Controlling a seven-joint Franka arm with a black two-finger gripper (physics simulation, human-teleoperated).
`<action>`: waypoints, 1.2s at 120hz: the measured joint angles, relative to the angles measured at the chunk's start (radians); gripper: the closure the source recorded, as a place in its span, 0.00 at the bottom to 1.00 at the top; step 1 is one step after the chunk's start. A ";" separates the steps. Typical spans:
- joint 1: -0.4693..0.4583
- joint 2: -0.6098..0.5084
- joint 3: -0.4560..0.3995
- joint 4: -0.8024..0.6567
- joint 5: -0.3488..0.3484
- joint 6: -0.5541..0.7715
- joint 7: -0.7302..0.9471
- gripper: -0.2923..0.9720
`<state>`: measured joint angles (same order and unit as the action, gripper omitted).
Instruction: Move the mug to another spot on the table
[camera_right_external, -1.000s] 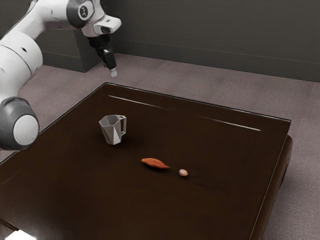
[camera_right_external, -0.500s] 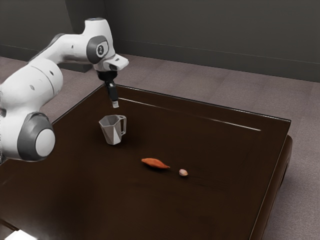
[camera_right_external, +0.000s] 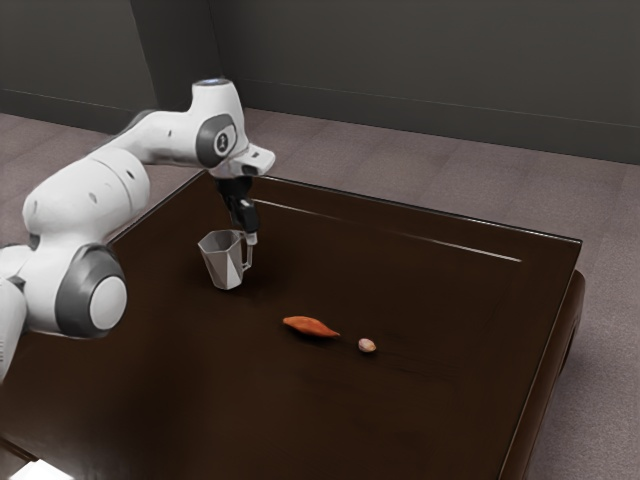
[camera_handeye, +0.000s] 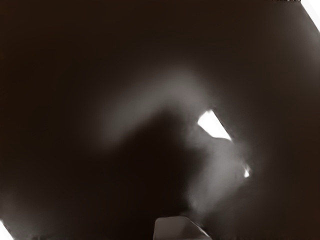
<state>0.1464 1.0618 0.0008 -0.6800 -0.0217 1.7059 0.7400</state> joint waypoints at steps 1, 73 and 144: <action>0.000 0.001 0.000 0.000 0.000 0.001 -0.002 0.23; -0.001 0.043 0.012 -0.016 0.010 0.014 -0.076 0.23; -0.023 0.042 0.008 0.002 0.049 -0.032 -0.102 0.37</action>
<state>0.1239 1.1041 0.0092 -0.6784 0.0276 1.6739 0.6380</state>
